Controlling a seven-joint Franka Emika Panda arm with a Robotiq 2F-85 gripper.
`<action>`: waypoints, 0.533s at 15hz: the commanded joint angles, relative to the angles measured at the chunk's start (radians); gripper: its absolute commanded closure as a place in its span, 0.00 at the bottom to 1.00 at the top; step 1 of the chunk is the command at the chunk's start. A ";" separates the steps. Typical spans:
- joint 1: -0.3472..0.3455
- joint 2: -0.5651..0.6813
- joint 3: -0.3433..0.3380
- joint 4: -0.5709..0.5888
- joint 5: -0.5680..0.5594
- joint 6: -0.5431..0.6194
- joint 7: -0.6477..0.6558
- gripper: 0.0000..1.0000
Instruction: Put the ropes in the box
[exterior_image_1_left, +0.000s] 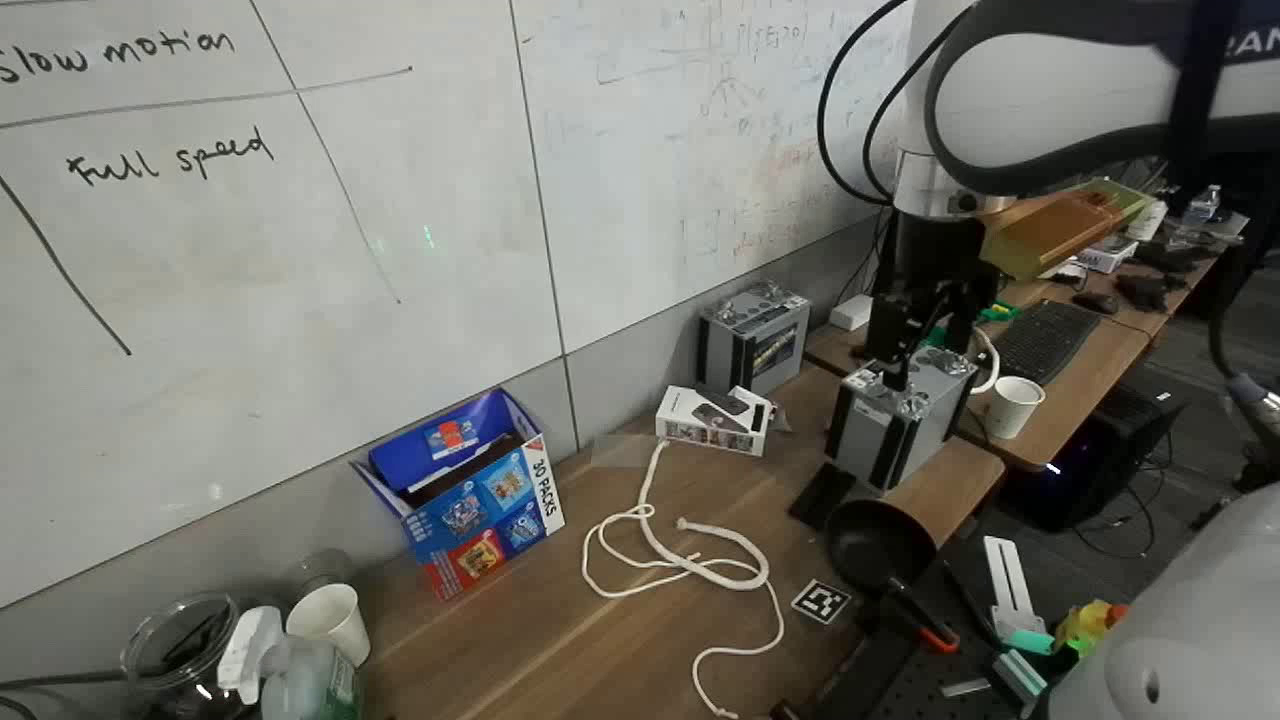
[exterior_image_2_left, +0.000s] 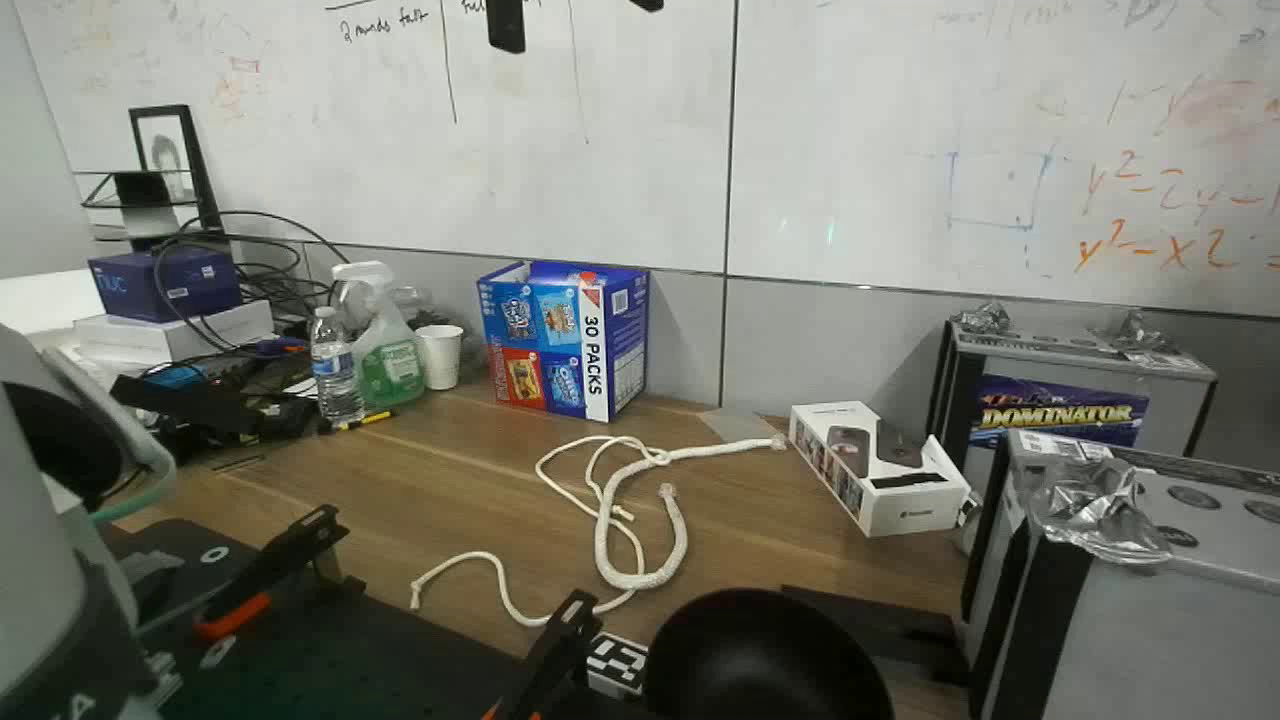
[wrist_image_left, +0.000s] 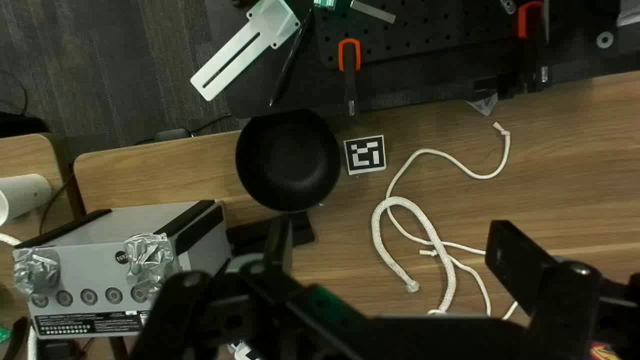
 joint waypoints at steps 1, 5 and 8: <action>0.014 0.000 -0.010 0.004 -0.007 -0.003 0.008 0.00; 0.014 -0.004 -0.010 0.008 -0.007 -0.003 0.008 0.00; 0.015 0.047 -0.017 0.010 -0.004 0.061 0.015 0.00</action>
